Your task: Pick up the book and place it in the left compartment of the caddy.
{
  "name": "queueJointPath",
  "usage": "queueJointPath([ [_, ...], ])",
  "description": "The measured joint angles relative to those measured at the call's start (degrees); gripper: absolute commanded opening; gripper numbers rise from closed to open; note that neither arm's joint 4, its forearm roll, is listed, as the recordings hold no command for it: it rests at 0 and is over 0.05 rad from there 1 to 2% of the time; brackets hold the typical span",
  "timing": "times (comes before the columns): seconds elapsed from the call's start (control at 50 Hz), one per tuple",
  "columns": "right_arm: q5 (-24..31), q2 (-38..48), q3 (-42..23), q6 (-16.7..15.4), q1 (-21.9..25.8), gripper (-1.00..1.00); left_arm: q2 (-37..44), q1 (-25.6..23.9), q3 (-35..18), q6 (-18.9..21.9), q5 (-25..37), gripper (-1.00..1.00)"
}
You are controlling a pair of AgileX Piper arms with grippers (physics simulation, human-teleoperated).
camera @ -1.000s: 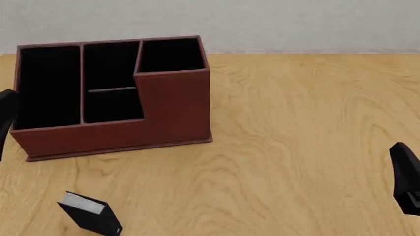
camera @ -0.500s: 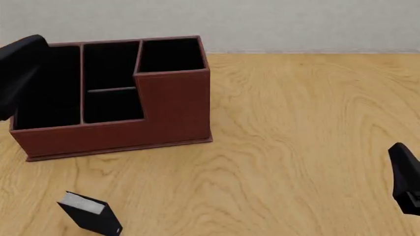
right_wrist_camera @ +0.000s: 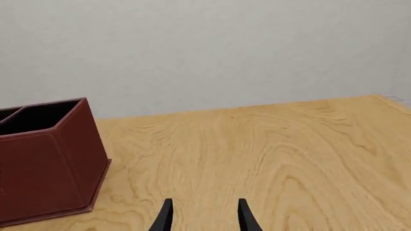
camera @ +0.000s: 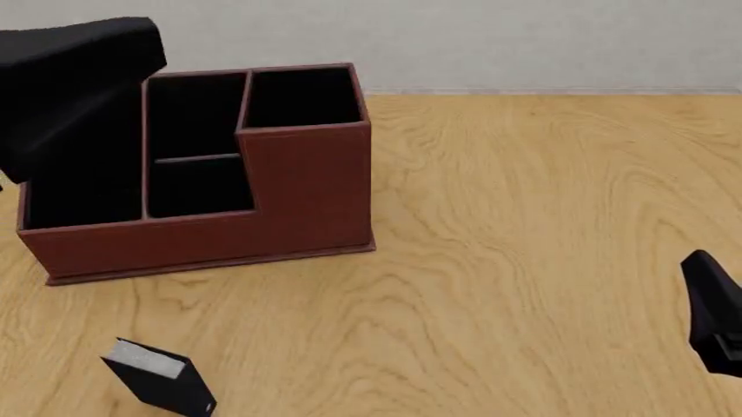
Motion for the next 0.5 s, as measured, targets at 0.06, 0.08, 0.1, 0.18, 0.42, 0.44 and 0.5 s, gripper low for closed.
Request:
queueJointPath([
  [0.06, -0.24, 0.36, 0.01, 0.07, 0.0, 1.0, 0.81, -2.27, -1.37, 1.14, 1.87, 1.0],
  [0.08, -0.33, 0.5, 0.01, 0.08, 0.0, 1.0, 1.06, -3.07, -1.79, 1.48, 2.53, 1.0],
  [0.1, -0.42, 0.64, 0.01, 0.09, 0.0, 1.0, 1.28, -3.92, -2.21, 1.82, 3.23, 1.0],
  [0.18, -0.71, 1.08, 0.02, 0.1, -0.03, 1.0, 2.0, -7.29, -3.67, 3.1, 6.0, 1.0],
  [0.42, -1.28, 2.01, 0.03, -0.36, -0.37, 1.0, 3.87, -14.92, -7.44, 5.42, 14.08, 1.0],
  [0.44, -1.35, 2.11, 0.04, -0.4, -0.39, 1.0, 4.0, -15.39, -7.68, 5.54, 14.68, 1.0],
  [0.5, -1.61, 2.49, 0.05, -0.53, -0.46, 1.0, 4.42, -16.7, -8.36, 5.92, 16.52, 1.0],
])
